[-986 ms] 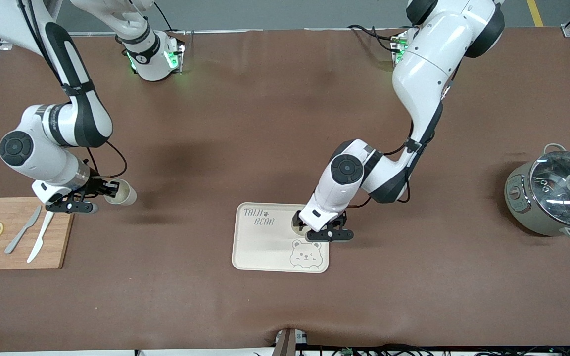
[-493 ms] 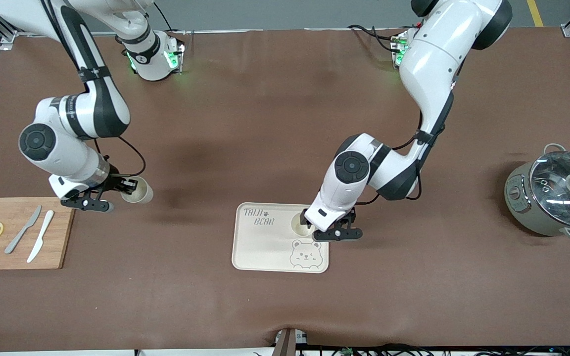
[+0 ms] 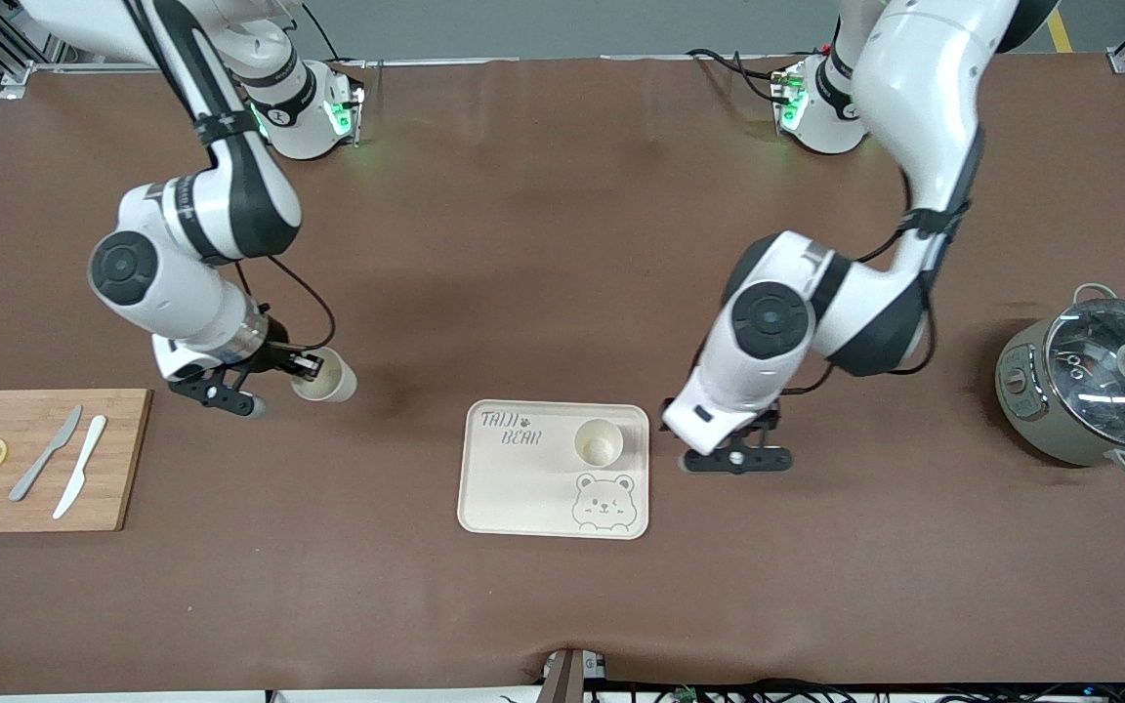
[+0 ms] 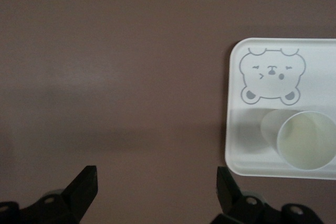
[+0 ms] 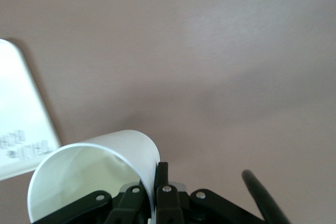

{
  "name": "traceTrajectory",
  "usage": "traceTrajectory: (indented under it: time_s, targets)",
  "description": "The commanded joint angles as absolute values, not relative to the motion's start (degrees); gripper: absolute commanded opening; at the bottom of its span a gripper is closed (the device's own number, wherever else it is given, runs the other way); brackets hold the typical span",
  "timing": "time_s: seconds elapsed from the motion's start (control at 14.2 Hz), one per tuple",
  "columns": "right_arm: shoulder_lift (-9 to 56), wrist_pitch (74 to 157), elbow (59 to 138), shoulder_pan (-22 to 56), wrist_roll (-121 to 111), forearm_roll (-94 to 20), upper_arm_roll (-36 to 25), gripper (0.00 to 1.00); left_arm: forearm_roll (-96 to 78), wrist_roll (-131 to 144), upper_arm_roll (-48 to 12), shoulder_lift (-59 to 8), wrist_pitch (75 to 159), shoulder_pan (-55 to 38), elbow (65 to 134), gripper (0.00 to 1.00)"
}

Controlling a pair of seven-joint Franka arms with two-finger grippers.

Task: Place white IKEA cup upright on tray with both arms
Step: 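Carry the cup to the tray while the left gripper withdraws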

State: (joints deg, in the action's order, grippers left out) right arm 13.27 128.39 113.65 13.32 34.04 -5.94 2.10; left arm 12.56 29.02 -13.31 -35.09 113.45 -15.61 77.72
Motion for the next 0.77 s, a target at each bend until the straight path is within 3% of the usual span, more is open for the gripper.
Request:
traceTrajectory:
  time_s: [0.0,0.21,0.7]
  targets:
    - [13.8,129.7,110.8,19.1,44.5,-7.4,1.6,0.00,10.1,20.9,-14.1,-27.8,108.2,-10.7,82.3,1.00]
    - [19.4,134.0,105.8,24.9,56.7,-7.2,1.6,0.00,9.2,12.6,-14.1,-24.0,103.0,-5.7,82.2,1.00]
    - [33.6,133.9,89.7,30.3,70.0,-4.6,1.1,0.00,4.0,7.3,-14.0,-16.9,96.5,0.5,82.4,1.00]
